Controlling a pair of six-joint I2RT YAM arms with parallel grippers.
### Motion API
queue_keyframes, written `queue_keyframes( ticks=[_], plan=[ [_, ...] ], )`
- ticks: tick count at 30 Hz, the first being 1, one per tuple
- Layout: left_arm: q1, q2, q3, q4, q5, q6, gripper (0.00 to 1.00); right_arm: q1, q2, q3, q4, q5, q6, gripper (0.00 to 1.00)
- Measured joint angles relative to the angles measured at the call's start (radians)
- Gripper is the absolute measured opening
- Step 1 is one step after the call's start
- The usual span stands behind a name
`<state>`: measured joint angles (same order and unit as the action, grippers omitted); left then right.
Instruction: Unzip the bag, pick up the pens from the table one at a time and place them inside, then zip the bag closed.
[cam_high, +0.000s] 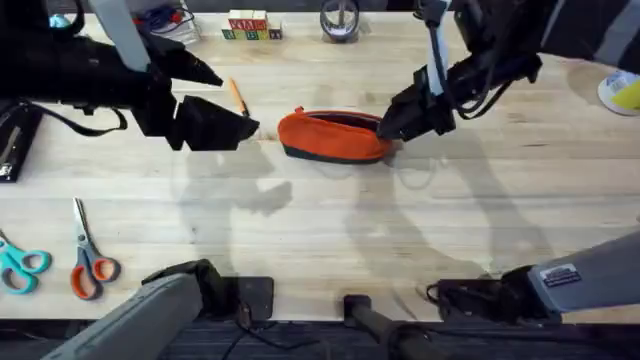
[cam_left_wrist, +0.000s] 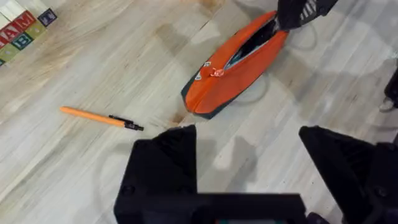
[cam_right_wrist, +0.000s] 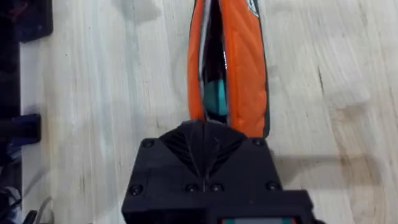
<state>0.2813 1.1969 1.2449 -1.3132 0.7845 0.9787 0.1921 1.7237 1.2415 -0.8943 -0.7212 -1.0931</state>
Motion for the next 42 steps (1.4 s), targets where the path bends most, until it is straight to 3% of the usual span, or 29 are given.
queue_keyframes(
  ticks=[17, 31, 42],
  plan=[
    [0.000, 0.000, 0.000, 0.000, 0.000, 0.000, 0.993, 0.003, 0.006, 0.000, 0.085, 0.000, 0.000, 0.030],
    [0.000, 0.000, 0.000, 0.000, 0.000, 0.000, 0.994, 0.073, 0.008, 0.000, 0.163, 0.004, 0.000, 0.030],
    [0.000, 0.000, 0.000, 0.000, 0.000, 0.000, 0.993, 0.079, 0.085, 0.001, 0.175, 0.000, 0.000, 0.029]
  ],
)
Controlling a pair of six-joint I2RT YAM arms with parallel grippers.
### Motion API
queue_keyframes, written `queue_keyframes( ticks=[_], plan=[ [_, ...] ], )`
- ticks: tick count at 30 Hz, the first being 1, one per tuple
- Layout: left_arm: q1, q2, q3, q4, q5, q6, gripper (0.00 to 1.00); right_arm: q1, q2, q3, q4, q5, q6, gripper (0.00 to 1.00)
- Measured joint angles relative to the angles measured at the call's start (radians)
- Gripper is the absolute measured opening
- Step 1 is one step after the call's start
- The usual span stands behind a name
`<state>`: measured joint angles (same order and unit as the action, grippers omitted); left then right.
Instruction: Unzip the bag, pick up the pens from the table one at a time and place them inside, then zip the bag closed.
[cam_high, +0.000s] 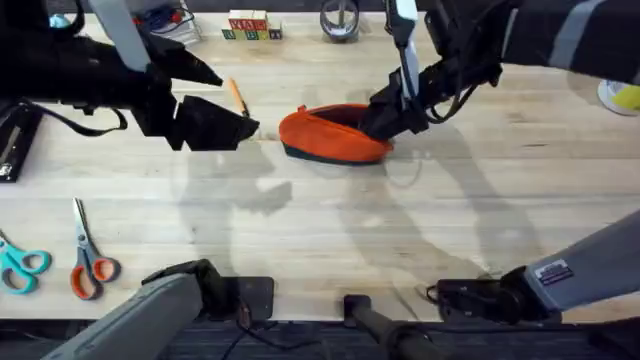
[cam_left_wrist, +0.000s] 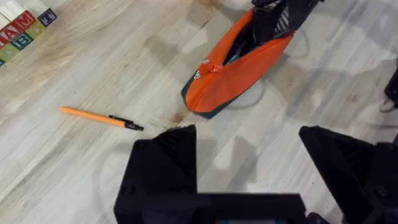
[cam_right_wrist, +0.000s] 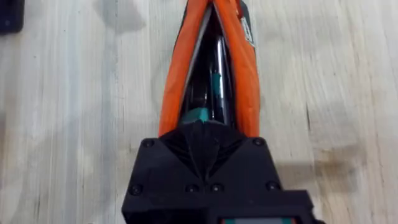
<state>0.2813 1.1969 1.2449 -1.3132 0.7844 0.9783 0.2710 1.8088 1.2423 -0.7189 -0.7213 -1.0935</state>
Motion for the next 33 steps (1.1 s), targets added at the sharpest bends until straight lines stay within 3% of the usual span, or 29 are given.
queue_keyframes(
  ticks=[3, 4, 6, 10, 11, 33],
  plan=[
    [0.000, 0.000, 0.000, 0.000, 0.000, 0.000, 0.993, 0.000, 0.000, 0.001, 0.000, 0.000, 0.000, 0.039],
    [0.000, 0.000, 0.000, 0.000, 0.000, 0.000, 0.993, 0.000, 0.000, 0.001, 0.000, 0.000, 0.001, 0.091],
    [0.000, 0.000, 0.000, 0.000, 0.000, 0.000, 0.993, 0.000, 0.000, 0.001, -0.001, 0.000, 0.000, 0.321],
    [0.000, 0.000, 0.000, 0.000, 0.000, 0.000, 0.993, 0.001, 0.000, 0.001, -0.006, 0.000, 0.000, 0.908],
    [0.000, 0.000, 0.000, 0.000, 0.000, 0.000, 0.993, 0.001, 0.000, 0.001, -0.006, 0.000, -0.003, 0.969],
    [0.000, 0.000, 0.000, 0.000, 0.000, 0.000, 0.994, 0.002, 0.000, 0.001, -0.007, 0.000, -0.003, 0.995]
  ],
)
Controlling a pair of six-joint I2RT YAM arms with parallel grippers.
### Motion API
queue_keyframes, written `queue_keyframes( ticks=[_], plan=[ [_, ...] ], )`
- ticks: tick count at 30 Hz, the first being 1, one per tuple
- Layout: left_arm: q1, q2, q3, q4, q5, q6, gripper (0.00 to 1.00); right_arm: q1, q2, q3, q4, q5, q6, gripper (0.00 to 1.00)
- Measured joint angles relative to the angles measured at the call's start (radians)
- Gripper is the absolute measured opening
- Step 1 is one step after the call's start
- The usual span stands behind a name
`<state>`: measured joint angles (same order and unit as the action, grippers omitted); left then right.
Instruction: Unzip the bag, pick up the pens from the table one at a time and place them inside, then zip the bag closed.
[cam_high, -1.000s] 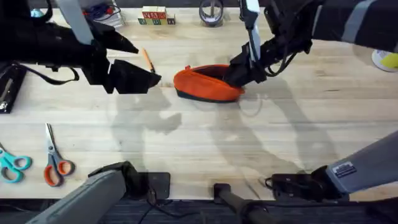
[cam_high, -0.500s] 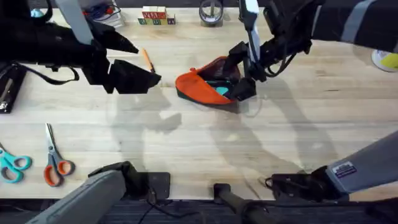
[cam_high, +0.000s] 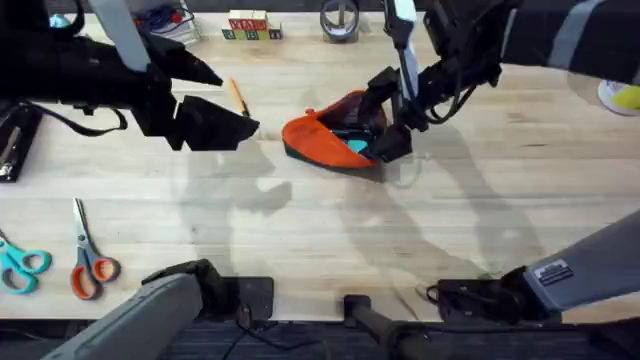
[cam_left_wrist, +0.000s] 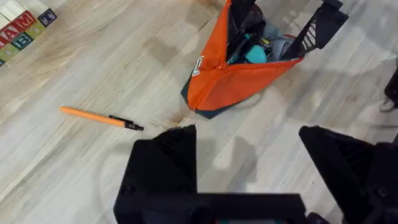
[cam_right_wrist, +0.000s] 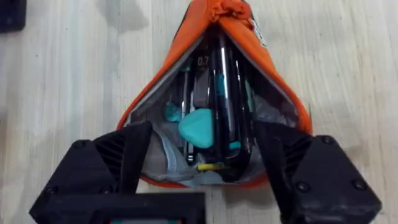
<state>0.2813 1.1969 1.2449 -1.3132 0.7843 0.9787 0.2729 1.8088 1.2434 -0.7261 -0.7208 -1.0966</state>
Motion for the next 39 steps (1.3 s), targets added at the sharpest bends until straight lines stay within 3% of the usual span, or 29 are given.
queue_keyframes(
  ticks=[13, 28, 34, 39],
  plan=[
    [0.000, 0.000, 0.000, -0.001, 0.000, 0.000, 0.993, 0.000, -0.040, 0.000, -0.009, 0.004, 0.019, 0.995],
    [0.000, 0.000, 0.000, 0.000, 0.000, 0.000, 0.993, -0.027, -0.417, 0.000, -0.024, 0.011, 0.073, 0.996],
    [0.000, 0.000, 0.000, 0.002, -0.002, -0.016, 0.994, -0.052, -0.531, 0.000, -0.142, 0.107, 0.079, 0.995],
    [0.000, 0.000, 0.000, 0.017, -0.046, -0.091, 0.994, -0.053, -0.616, 0.000, -0.259, 0.204, 0.079, 0.996]
  ],
)
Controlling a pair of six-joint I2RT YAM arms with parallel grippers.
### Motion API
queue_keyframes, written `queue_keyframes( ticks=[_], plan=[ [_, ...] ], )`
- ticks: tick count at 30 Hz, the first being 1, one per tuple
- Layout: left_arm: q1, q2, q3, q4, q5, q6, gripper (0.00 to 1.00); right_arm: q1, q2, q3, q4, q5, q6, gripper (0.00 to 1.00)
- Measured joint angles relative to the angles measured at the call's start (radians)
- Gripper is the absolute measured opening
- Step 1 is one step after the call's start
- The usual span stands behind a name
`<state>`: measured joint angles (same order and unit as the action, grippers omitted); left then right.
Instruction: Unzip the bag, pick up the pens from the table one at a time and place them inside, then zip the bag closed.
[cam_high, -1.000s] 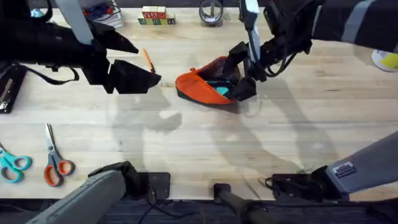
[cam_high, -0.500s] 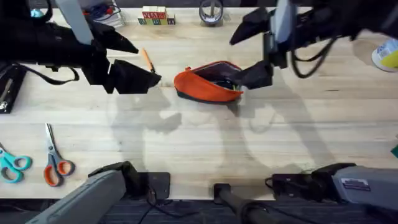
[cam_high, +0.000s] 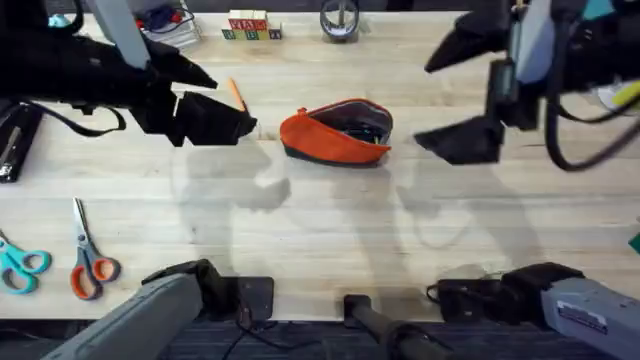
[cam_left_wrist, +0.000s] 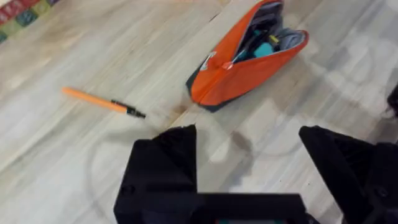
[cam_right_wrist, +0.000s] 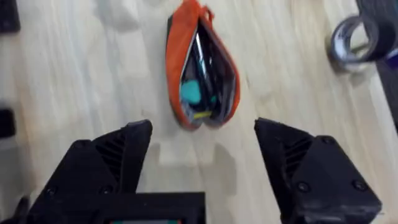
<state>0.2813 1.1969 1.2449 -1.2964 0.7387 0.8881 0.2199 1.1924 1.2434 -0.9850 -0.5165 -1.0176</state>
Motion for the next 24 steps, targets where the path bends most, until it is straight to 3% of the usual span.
queue_keyframes(
  ticks=[6, 12, 17, 24],
  plan=[
    [0.000, 0.000, 0.000, 0.019, -0.072, -0.094, 0.993, 0.000, -0.068, 0.000, -0.121, 0.101, 0.031, 0.996],
    [0.000, 0.000, 0.000, 0.044, -0.125, -0.193, 0.994, 0.000, -0.091, 0.000, -0.132, 0.192, 0.235, 0.996],
    [0.000, 0.000, 0.000, 0.046, -0.136, -0.218, 0.994, 0.000, -0.092, 0.000, -0.141, 0.220, 0.375, 0.996],
    [0.000, 0.000, 0.000, 0.092, -0.140, -0.252, 0.994, 0.000, -0.092, 0.000, -0.149, 0.233, 0.439, 0.995]
  ],
)
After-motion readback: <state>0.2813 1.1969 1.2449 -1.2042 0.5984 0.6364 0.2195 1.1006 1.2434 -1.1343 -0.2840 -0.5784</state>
